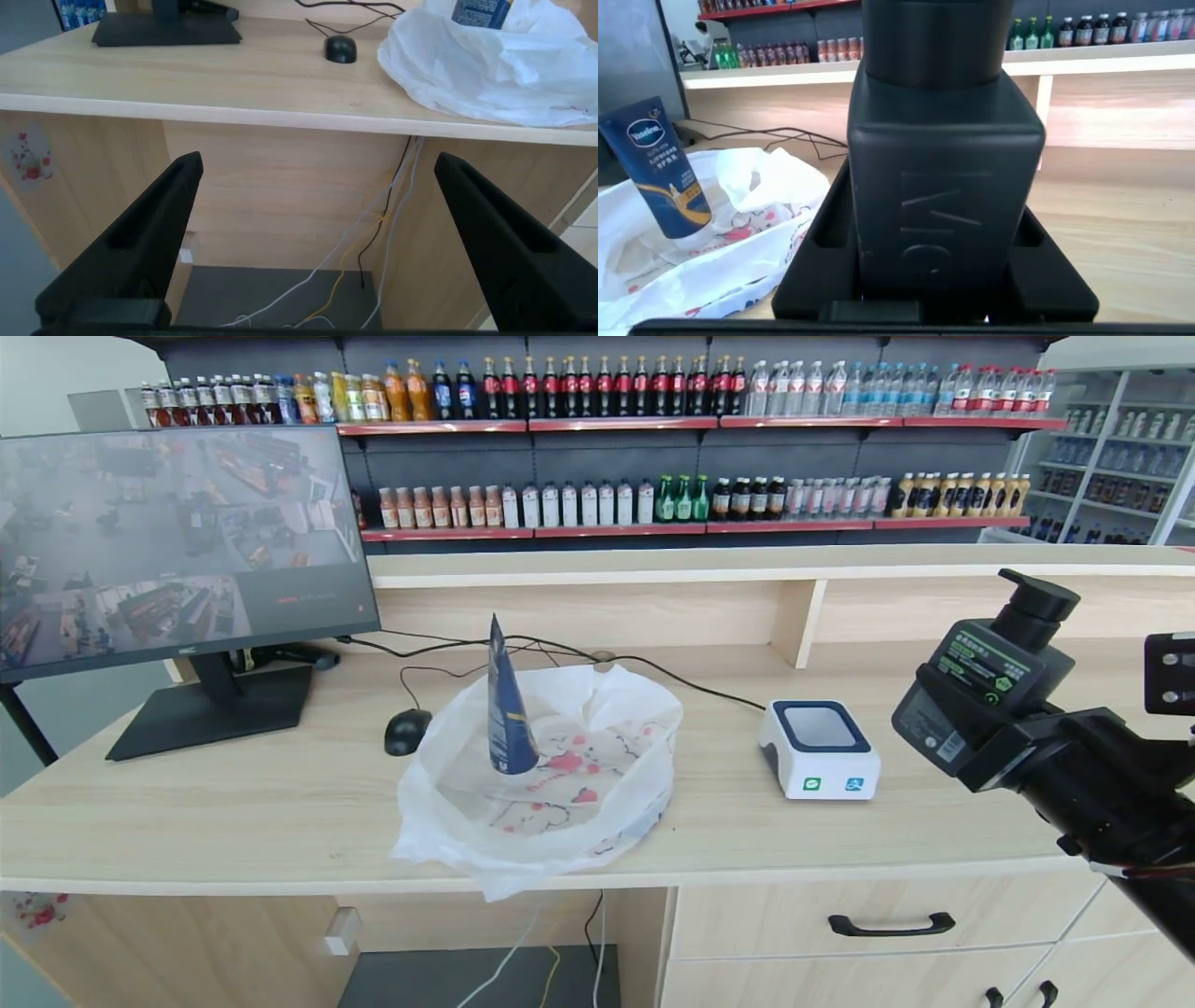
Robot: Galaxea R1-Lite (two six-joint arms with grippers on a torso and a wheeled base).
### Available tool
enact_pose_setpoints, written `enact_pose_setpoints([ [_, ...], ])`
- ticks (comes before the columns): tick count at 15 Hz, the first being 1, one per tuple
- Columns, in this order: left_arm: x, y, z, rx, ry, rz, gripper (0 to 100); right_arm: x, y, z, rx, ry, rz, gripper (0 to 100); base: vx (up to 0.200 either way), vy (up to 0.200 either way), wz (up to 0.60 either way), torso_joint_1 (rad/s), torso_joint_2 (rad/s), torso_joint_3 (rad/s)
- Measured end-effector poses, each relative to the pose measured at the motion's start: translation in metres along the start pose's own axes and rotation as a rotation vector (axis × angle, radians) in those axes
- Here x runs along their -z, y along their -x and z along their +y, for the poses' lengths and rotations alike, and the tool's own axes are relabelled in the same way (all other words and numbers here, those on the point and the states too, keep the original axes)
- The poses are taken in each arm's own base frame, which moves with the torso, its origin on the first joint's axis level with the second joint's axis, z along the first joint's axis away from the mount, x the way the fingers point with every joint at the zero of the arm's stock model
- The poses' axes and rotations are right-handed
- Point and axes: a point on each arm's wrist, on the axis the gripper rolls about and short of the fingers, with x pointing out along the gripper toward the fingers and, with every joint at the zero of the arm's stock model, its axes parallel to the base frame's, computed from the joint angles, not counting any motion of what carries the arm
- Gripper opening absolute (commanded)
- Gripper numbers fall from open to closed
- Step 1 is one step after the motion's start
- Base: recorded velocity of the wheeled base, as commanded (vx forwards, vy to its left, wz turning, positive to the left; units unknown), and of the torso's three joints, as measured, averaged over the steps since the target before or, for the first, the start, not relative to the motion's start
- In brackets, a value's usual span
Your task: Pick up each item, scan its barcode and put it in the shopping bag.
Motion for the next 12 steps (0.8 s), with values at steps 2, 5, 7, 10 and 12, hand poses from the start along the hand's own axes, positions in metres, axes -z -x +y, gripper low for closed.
enact_pose_setpoints([
  [2, 0.0, 0.0, 0.0, 0.0, 0.0, 0.0, 100, 0.0, 0.0, -0.002, 0.009, 0.006, 0.001, 0, 0.0, 0.0, 0.0, 0.0, 0.0, 0.0],
  [5, 0.0, 0.0, 0.0, 0.0, -0.001, -0.001, 100, 0.002, -0.001, -0.01, 0.042, 0.015, 0.008, 0, 0.0, 0.0, 0.0, 0.0, 0.0, 0.0],
  [7, 0.0, 0.0, 0.0, 0.0, 0.0, 0.0, 100, 0.003, -0.002, -0.009, 0.04, 0.016, 0.008, 0, 0.0, 0.0, 0.0, 0.0, 0.0, 0.0],
  [10, 0.0, 0.0, 0.0, 0.0, 0.0, 0.0, 100, 0.006, -0.002, -0.009, 0.04, 0.011, 0.026, 0, 0.0, 0.0, 0.0, 0.0, 0.0, 0.0],
  [12, 0.0, 0.0, 0.0, 0.0, 0.0, 0.0, 100, 0.011, -0.007, -0.007, 0.007, 0.011, 0.042, 0, 0.0, 0.0, 0.0, 0.0, 0.0, 0.0],
])
